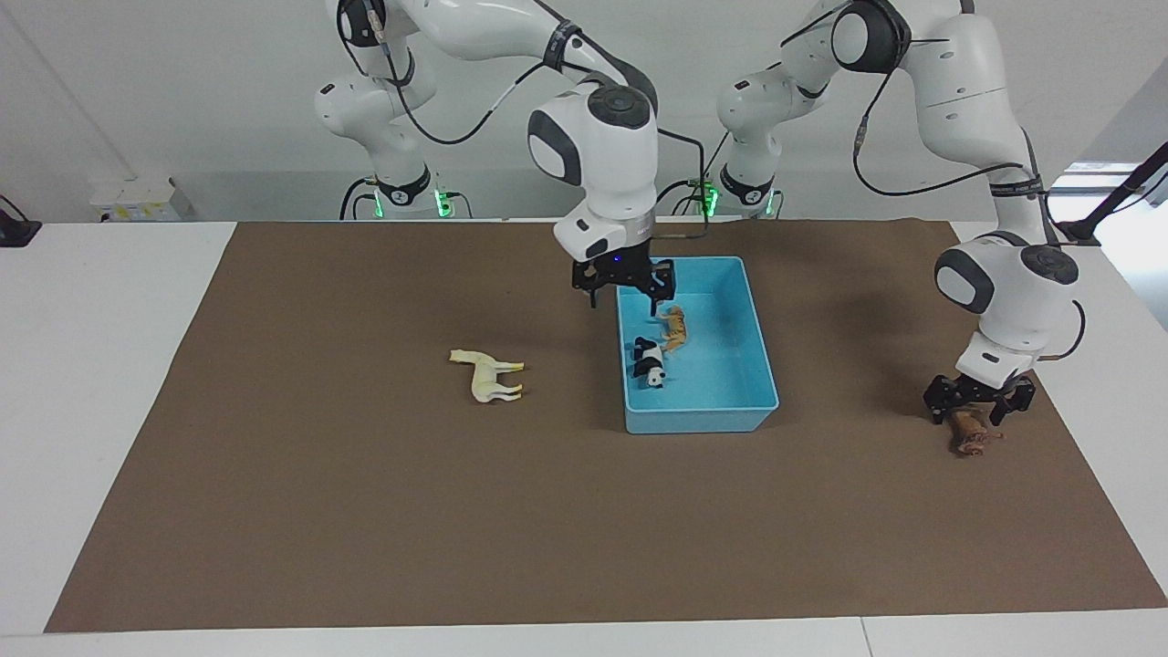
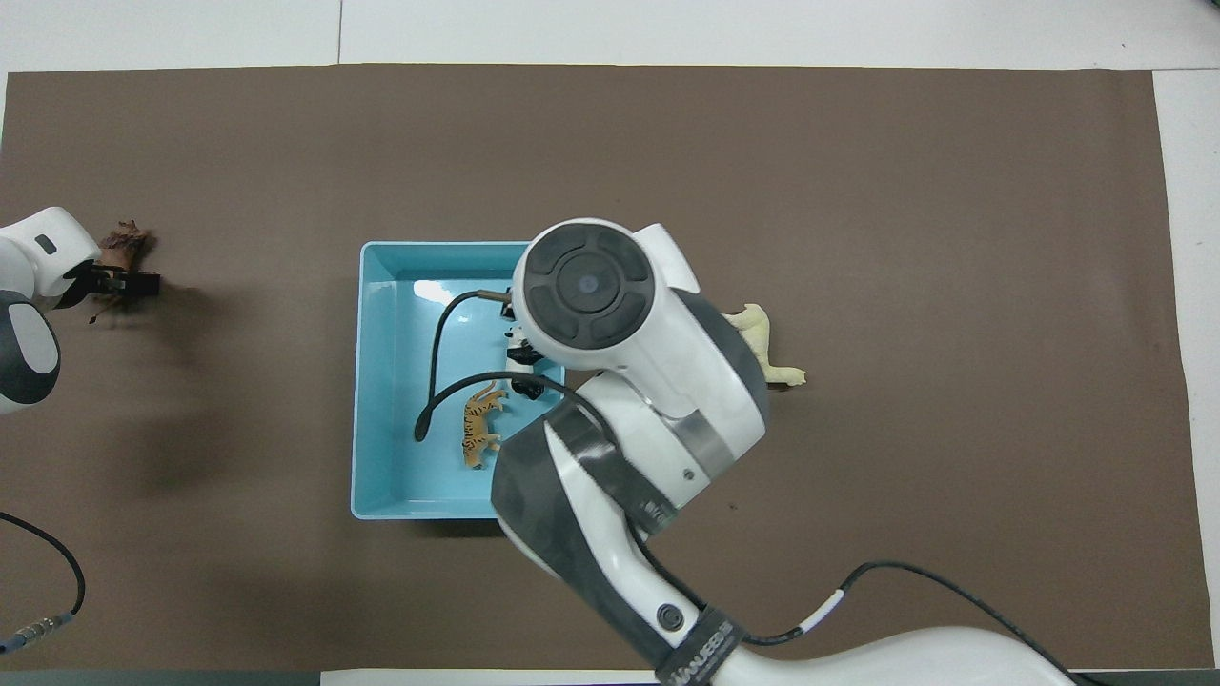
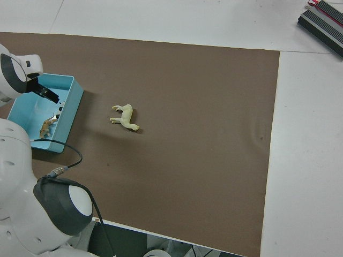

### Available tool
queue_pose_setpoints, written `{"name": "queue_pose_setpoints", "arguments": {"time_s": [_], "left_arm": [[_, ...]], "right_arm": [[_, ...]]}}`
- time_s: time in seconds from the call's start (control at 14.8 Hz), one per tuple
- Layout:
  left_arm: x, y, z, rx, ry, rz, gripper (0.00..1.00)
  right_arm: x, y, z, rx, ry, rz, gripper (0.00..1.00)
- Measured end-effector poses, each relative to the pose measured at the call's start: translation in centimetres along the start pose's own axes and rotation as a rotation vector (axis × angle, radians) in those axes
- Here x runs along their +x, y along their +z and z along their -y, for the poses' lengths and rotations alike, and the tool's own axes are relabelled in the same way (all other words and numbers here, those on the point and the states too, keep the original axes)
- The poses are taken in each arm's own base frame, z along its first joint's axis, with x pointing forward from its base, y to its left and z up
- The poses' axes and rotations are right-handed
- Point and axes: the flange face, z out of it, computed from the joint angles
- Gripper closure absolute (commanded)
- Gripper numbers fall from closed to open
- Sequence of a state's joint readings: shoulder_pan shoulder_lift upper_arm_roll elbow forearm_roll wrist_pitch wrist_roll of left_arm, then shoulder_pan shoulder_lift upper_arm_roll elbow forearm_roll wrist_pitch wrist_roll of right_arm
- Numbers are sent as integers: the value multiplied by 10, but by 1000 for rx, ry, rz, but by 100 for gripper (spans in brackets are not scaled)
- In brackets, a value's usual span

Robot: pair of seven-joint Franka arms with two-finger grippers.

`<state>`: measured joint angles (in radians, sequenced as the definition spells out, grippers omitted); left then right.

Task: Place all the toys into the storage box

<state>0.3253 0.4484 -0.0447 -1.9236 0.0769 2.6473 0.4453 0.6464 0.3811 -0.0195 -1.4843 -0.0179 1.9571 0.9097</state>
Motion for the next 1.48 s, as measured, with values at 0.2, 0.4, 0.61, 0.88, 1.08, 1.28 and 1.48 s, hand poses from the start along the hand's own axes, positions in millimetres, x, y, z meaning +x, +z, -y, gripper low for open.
{"name": "queue_pose_setpoints", "arguments": {"time_s": [0.2, 0.4, 0.61, 0.88, 1.08, 1.28, 1.48], "left_arm": [[1, -2, -5, -4, 2, -2, 100], [3, -6, -5, -3, 1, -5, 100], [24, -26, -4, -19, -28, 14, 100], [95, -123, -64, -85, -133, 55, 100], [114, -207, -180, -117, -239, 126, 100], [97, -251, -317, -116, -335, 203, 98], [59, -242, -399, -91, -351, 271, 35]], "right_arm": [[50, 25, -56, -54, -60, 16, 0], [64, 68, -100, -67, -105, 31, 0], [53, 112, -138, -70, -150, 38, 0], [39, 137, -160, -84, -217, 66, 0], [37, 150, -174, -79, -262, 64, 0], [29, 166, -183, -72, -299, 60, 0], [27, 169, -184, -71, -308, 59, 24]]}}
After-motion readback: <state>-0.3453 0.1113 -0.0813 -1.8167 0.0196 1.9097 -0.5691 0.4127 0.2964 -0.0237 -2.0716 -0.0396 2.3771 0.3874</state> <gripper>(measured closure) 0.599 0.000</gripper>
